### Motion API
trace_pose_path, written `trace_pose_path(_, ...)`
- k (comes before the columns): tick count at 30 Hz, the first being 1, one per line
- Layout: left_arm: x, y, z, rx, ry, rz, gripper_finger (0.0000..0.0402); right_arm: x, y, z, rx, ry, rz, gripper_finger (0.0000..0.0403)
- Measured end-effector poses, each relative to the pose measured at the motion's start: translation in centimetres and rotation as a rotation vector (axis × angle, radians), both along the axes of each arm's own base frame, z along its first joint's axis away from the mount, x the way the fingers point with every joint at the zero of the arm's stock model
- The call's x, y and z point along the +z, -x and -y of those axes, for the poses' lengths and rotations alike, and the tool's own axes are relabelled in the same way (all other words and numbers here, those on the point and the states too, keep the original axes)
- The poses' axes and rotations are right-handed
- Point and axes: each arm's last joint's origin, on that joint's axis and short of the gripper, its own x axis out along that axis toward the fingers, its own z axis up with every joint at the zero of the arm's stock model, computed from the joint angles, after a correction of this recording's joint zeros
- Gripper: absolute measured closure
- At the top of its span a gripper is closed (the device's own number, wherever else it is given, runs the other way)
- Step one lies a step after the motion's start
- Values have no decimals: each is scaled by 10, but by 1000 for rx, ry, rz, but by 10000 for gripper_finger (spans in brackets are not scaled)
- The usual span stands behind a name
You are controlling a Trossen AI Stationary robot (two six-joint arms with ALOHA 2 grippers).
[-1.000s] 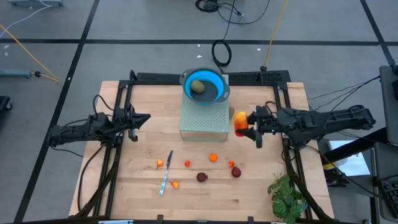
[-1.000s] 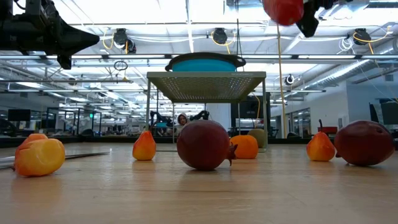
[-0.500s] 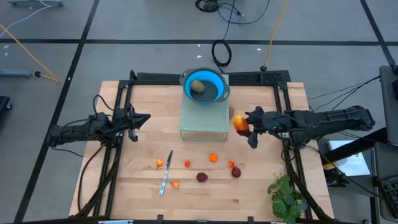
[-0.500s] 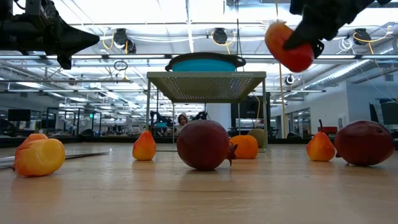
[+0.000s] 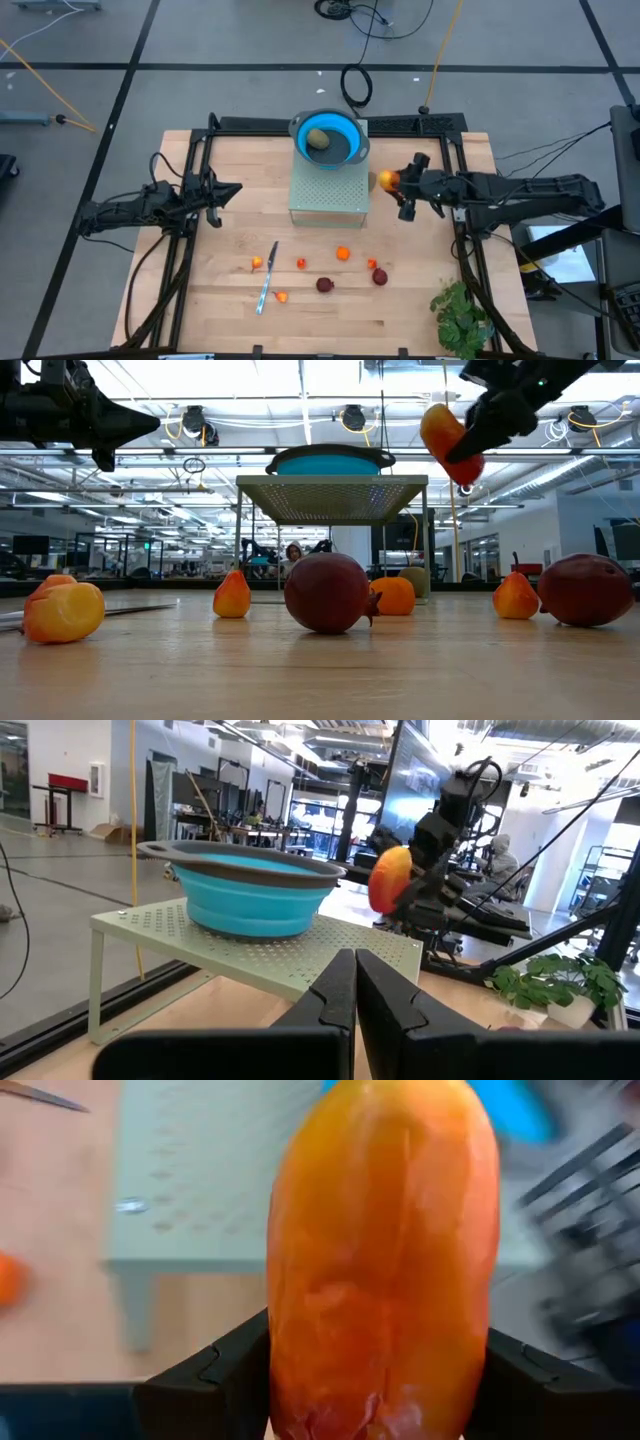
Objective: Pick & Place Fruit
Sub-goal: Put the mango into the blue strainer bowl on the shelf
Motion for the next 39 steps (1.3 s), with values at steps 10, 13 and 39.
trace_pose_path(10, 0, 0, 0, 1, -9, -3, 392, 34, -8, 23, -113, 455, 108, 174)
trace_pose_path(13, 0, 0, 0, 2, -11, -3, 392, 47, -7, 32, -193, 491, 220, 175)
trace_pose_path(39, 0, 0, 0, 2, -11, -2, 392, 127, -56, 104, -30, -286, 771, 178)
